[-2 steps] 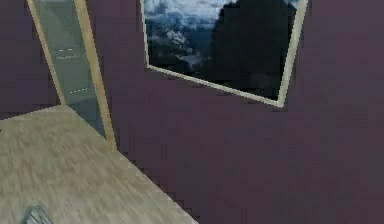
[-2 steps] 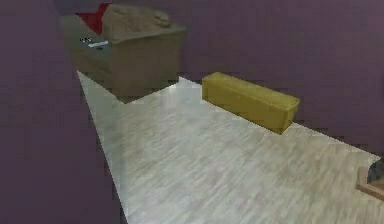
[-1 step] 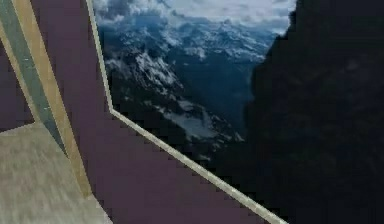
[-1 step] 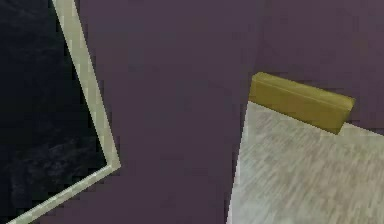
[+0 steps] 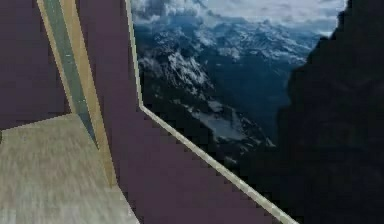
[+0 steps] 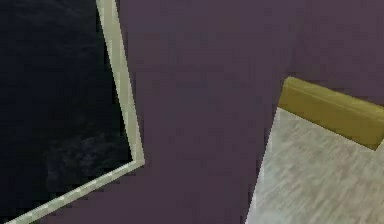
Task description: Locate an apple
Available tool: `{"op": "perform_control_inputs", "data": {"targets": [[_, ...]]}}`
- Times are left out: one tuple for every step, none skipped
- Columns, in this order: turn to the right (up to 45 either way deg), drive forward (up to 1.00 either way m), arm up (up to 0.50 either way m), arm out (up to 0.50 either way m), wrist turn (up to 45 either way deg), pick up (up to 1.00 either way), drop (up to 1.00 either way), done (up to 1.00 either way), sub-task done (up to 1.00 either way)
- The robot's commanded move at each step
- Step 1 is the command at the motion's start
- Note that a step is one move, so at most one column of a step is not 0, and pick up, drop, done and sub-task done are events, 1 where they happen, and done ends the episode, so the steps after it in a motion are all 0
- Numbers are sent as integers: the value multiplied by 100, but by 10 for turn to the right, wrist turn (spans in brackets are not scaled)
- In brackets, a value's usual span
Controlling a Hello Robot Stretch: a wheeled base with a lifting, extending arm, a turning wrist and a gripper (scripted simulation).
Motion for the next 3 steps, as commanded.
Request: {"op": "perform_control_inputs", "data": {"targets": [[0,5,0,0,0,0,0,0,0],[-360,0,0,0,0,0,0,0,0],[0,100,0,0,0,0,0,0,0]]}}
